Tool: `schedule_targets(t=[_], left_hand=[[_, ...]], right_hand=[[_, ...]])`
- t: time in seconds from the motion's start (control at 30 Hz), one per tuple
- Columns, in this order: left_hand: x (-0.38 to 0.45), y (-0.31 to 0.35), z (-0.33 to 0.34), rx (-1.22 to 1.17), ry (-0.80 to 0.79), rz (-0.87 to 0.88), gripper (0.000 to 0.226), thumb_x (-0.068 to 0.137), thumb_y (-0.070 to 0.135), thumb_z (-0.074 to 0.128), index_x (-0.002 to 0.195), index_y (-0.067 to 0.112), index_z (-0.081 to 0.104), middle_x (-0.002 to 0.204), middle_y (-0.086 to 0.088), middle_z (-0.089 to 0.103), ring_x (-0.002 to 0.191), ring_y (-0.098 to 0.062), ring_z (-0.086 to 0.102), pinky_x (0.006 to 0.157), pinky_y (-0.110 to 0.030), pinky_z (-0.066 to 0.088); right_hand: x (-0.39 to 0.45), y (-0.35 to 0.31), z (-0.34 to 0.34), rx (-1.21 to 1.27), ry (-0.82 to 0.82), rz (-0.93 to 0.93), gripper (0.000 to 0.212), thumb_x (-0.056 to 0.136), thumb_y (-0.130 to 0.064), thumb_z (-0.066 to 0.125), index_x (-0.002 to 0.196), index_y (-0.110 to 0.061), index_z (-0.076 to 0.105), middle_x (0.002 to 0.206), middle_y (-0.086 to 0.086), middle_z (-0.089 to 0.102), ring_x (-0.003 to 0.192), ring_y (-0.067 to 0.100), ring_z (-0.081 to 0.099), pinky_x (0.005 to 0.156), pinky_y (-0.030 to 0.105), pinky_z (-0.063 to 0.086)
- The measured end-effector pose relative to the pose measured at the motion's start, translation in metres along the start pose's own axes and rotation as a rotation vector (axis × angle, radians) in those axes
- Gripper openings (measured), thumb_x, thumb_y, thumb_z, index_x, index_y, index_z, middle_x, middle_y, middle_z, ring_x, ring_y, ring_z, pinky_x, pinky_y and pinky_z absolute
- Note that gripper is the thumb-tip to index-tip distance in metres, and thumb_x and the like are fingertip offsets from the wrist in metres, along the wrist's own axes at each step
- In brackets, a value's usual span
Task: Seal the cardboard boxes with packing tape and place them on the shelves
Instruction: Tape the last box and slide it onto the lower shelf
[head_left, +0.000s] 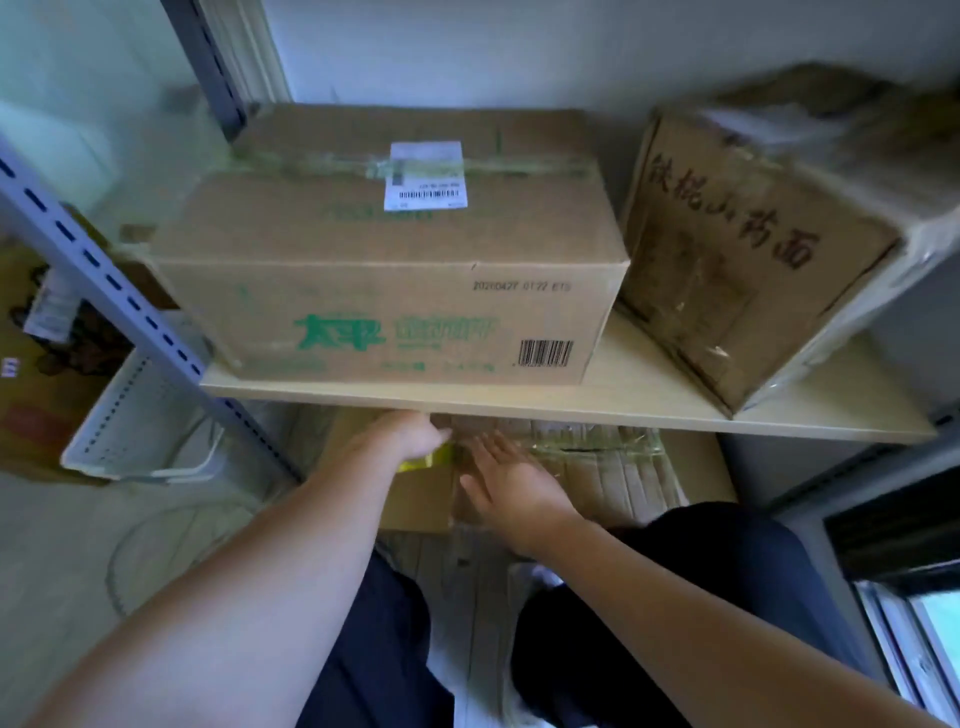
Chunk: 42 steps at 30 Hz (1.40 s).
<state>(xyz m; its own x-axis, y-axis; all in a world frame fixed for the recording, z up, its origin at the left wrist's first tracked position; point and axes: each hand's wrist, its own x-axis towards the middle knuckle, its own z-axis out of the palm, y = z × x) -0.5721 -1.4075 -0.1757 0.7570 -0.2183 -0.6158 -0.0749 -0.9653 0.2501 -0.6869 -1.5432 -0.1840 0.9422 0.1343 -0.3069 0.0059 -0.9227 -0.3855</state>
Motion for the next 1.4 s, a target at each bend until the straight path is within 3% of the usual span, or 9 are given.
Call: schedule_targets(t=[0.17,0.37,0.5,0.73,0.97,1.03,1.13,1.27,1.4], left_hand=[[-0.082,0.025,0.001,0.034,-0.007,0.134,0.026,0.099,0.037,0.052,0.117,0.020,0.061,0.118,-0.003,0.062,0.102,-0.018,0.061,0.086,-0.030,0.050],[-0.223,0.120,-0.105,-0.360,0.394,0.703,0.023,0.099,0.022,0.054,0.081,0.028,0.067,0.076,0.012,0.071,0.072,-0.005,0.066,0.066,-0.022,0.051],[-0.291,0.157,-0.166,-0.631,0.799,0.897,0.022,0.100,0.025,0.052,0.085,0.028,0.068,0.076,0.013,0.069,0.067,-0.004,0.066,0.067,-0.020,0.051],[-0.292,0.139,-0.142,-0.513,0.744,0.881,0.020,0.099,0.028,0.053,0.084,0.033,0.065,0.073,0.009,0.067,0.065,-0.008,0.064,0.067,-0.037,0.053],[-0.215,0.052,-0.068,-0.281,0.485,0.583,0.016,0.097,0.039,0.052,0.088,0.036,0.064,0.072,0.013,0.070,0.063,-0.006,0.066,0.066,-0.035,0.054],[-0.189,0.016,-0.052,-0.257,0.326,0.468,0.021,0.099,0.039,0.048,0.087,0.036,0.065,0.077,0.015,0.071,0.066,-0.006,0.068,0.070,-0.037,0.058],[-0.143,-0.035,-0.030,-0.208,0.160,0.300,0.022,0.101,0.033,0.048,0.093,0.027,0.067,0.085,0.009,0.072,0.076,-0.006,0.069,0.078,-0.033,0.056],[-0.080,-0.076,-0.006,-0.040,0.044,0.176,0.023,0.097,0.026,0.044,0.090,0.016,0.063,0.087,-0.004,0.064,0.082,-0.024,0.060,0.072,-0.034,0.045],[-0.024,-0.077,0.004,0.030,0.137,0.172,0.029,0.099,0.039,0.050,0.122,0.022,0.056,0.118,-0.002,0.062,0.101,-0.022,0.061,0.086,-0.036,0.052]], right_hand=[[-0.080,-0.007,-0.099,-0.216,0.437,-0.234,0.039,0.103,-0.043,0.031,0.109,-0.025,0.065,0.106,-0.003,0.070,0.094,0.021,0.066,0.075,0.034,0.054],[-0.153,-0.024,-0.251,-0.220,1.241,-0.423,0.031,0.102,-0.027,0.050,0.078,-0.015,0.065,0.072,-0.005,0.057,0.059,0.012,0.053,0.051,0.025,0.045],[-0.165,-0.026,-0.353,-0.125,1.537,-0.104,0.014,0.095,-0.015,0.057,0.085,-0.010,0.066,0.086,0.003,0.057,0.062,0.023,0.051,0.052,0.029,0.040],[-0.161,0.014,-0.442,-0.255,0.663,0.465,0.039,0.097,-0.039,0.056,0.107,-0.004,0.071,0.107,0.010,0.070,0.100,0.026,0.065,0.090,0.035,0.054],[-0.188,-0.026,-0.435,-0.482,0.664,0.333,0.041,0.085,-0.054,0.066,0.096,-0.015,0.076,0.097,0.003,0.073,0.089,0.022,0.067,0.079,0.032,0.054],[-0.215,-0.056,-0.394,-0.192,0.703,0.117,0.028,0.075,-0.053,0.074,0.079,-0.025,0.073,0.067,-0.008,0.071,0.065,0.010,0.066,0.063,0.027,0.053],[-0.214,-0.080,-0.278,0.168,0.234,-0.014,0.023,0.076,-0.048,0.074,0.081,-0.027,0.067,0.058,-0.014,0.068,0.048,0.004,0.064,0.054,0.022,0.052],[-0.149,-0.054,-0.096,0.388,-0.190,0.141,0.028,0.086,-0.041,0.069,0.082,-0.014,0.064,0.059,-0.003,0.059,0.039,0.003,0.054,0.041,0.016,0.042],[-0.072,-0.023,0.011,0.856,-0.210,0.448,0.024,0.096,-0.031,0.062,0.077,-0.016,0.061,0.062,0.000,0.058,0.043,0.009,0.053,0.043,0.021,0.044]])
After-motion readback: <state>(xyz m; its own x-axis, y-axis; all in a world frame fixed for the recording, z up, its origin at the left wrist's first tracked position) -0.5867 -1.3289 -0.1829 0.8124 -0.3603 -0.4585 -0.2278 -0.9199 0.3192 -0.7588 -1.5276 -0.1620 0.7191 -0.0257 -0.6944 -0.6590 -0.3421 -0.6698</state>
